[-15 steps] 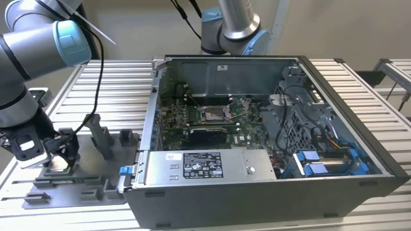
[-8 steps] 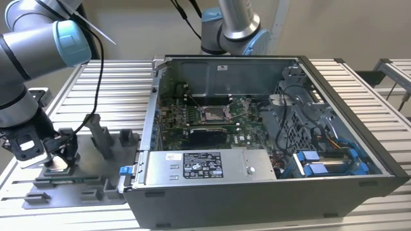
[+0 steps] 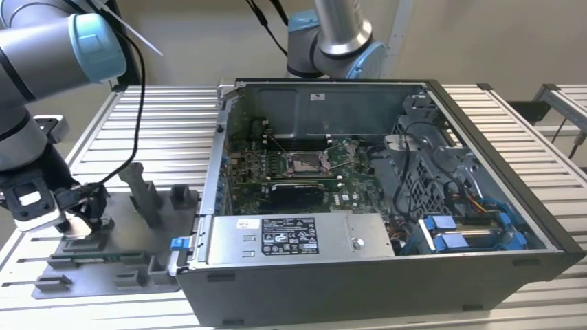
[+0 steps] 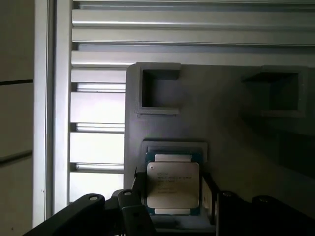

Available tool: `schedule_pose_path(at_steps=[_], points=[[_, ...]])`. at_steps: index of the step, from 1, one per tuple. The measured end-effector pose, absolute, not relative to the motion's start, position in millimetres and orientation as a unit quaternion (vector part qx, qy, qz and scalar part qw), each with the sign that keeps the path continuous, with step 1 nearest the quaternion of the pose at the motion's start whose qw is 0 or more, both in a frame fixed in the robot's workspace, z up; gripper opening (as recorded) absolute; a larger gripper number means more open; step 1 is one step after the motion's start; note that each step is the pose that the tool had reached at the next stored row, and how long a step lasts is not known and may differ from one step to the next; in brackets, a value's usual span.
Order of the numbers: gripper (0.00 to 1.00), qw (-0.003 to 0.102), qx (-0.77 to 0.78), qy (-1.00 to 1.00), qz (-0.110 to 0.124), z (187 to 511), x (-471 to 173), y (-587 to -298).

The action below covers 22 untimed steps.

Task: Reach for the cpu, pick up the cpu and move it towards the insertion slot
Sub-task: 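Pick up the cpu and move it towards the insertion slot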

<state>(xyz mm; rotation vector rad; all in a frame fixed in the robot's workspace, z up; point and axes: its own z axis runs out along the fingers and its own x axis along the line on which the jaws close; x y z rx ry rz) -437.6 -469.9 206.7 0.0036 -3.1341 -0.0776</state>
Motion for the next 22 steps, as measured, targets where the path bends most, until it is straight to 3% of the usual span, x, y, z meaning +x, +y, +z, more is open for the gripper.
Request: schedule_pose_path(at_steps=[22], points=[[0.00,0.004,0.001,-1.000,-0.025,305,-437,-470]])
